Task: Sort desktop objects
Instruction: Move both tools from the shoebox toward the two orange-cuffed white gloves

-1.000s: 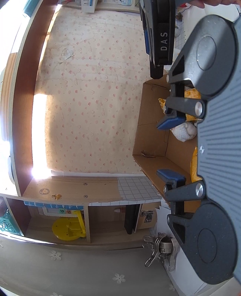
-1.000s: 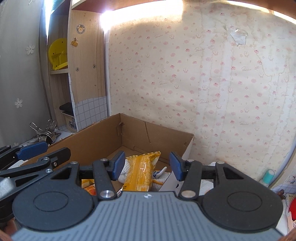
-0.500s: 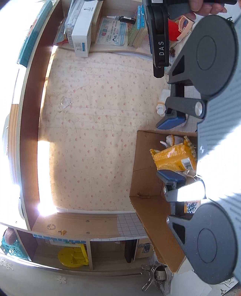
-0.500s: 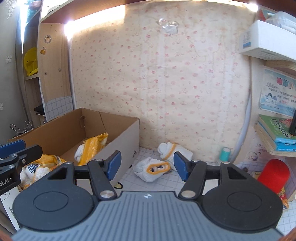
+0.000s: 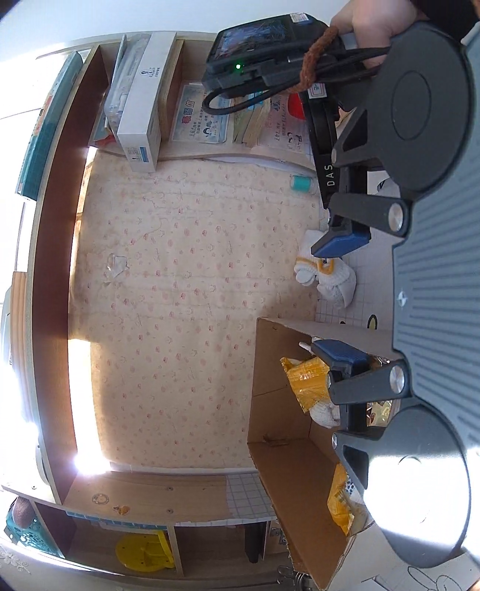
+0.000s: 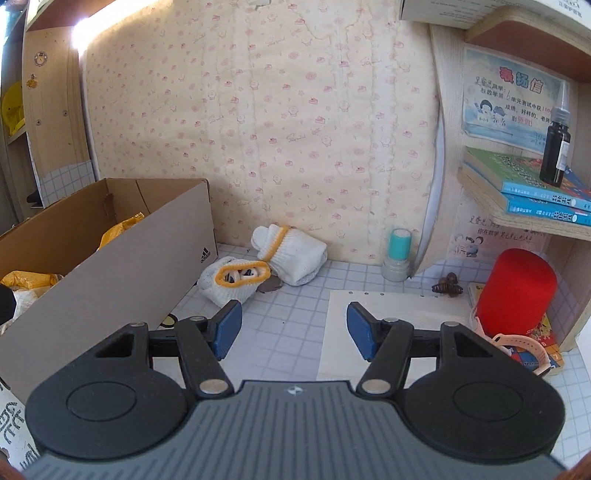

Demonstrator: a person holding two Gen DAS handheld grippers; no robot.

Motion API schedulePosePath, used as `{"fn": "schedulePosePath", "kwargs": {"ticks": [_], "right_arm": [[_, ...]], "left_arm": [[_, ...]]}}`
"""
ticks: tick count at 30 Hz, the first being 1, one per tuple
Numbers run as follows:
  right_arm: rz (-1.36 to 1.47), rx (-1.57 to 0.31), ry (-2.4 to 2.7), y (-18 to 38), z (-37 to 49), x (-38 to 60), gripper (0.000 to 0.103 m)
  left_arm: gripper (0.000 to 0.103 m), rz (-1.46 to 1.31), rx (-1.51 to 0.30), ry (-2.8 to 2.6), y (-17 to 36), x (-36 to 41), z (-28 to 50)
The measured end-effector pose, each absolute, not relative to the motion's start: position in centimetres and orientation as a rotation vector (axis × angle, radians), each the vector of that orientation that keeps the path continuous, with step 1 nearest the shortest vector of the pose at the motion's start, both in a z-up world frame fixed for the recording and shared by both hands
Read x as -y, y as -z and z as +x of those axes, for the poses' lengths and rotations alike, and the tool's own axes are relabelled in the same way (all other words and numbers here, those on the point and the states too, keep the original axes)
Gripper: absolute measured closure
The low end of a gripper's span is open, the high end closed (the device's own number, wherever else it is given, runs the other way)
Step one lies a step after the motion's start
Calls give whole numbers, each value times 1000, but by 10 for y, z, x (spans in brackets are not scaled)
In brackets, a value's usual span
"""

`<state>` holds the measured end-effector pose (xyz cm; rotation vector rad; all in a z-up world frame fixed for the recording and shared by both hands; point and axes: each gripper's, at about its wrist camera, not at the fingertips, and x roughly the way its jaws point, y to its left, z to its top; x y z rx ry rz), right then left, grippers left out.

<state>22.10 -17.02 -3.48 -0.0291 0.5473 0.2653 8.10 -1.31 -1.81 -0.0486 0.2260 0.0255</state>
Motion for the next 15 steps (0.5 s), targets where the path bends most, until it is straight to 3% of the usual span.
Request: {"fn": "schedulePosePath", "kwargs": {"ticks": [15], "right_arm": [[-47, -562, -281, 37, 285, 158, 38]], "left_arm": [[49, 19, -277, -7, 41, 45, 150]]}}
